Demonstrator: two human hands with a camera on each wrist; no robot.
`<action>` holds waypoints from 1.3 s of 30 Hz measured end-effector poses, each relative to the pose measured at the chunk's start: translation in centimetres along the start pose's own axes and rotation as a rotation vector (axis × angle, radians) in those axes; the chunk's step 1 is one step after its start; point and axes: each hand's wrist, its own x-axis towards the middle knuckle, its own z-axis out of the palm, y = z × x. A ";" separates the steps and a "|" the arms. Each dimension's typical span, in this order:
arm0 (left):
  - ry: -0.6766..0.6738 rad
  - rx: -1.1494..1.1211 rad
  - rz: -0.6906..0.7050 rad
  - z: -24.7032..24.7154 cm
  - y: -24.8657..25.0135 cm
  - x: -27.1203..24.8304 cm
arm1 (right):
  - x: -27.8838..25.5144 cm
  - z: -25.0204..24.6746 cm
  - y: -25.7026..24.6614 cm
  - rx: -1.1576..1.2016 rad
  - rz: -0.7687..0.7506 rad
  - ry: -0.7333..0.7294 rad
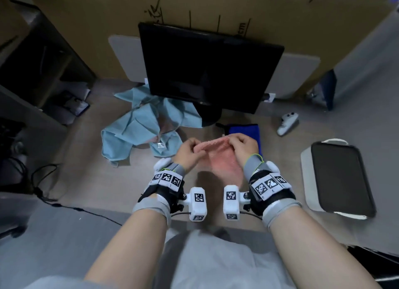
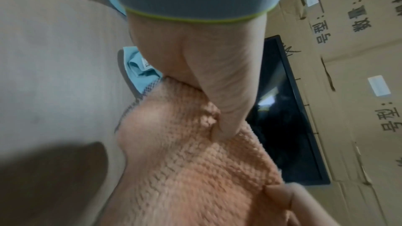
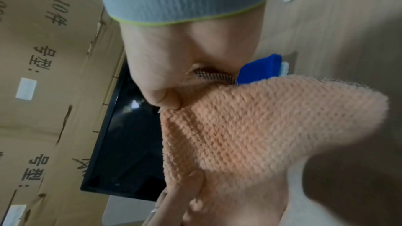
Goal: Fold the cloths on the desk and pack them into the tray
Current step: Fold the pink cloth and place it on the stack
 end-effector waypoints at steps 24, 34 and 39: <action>0.230 -0.262 -0.033 2.8 2.0 -5.8 | -3.3 -7.9 4.5 -0.022 0.004 0.166; 0.311 -0.284 0.037 -1.4 6.3 -0.3 | 0.8 -5.3 -0.9 0.115 -0.126 0.196; 0.284 -0.282 -0.131 -0.4 2.2 -0.3 | 1.6 -4.3 3.9 -0.006 0.059 0.217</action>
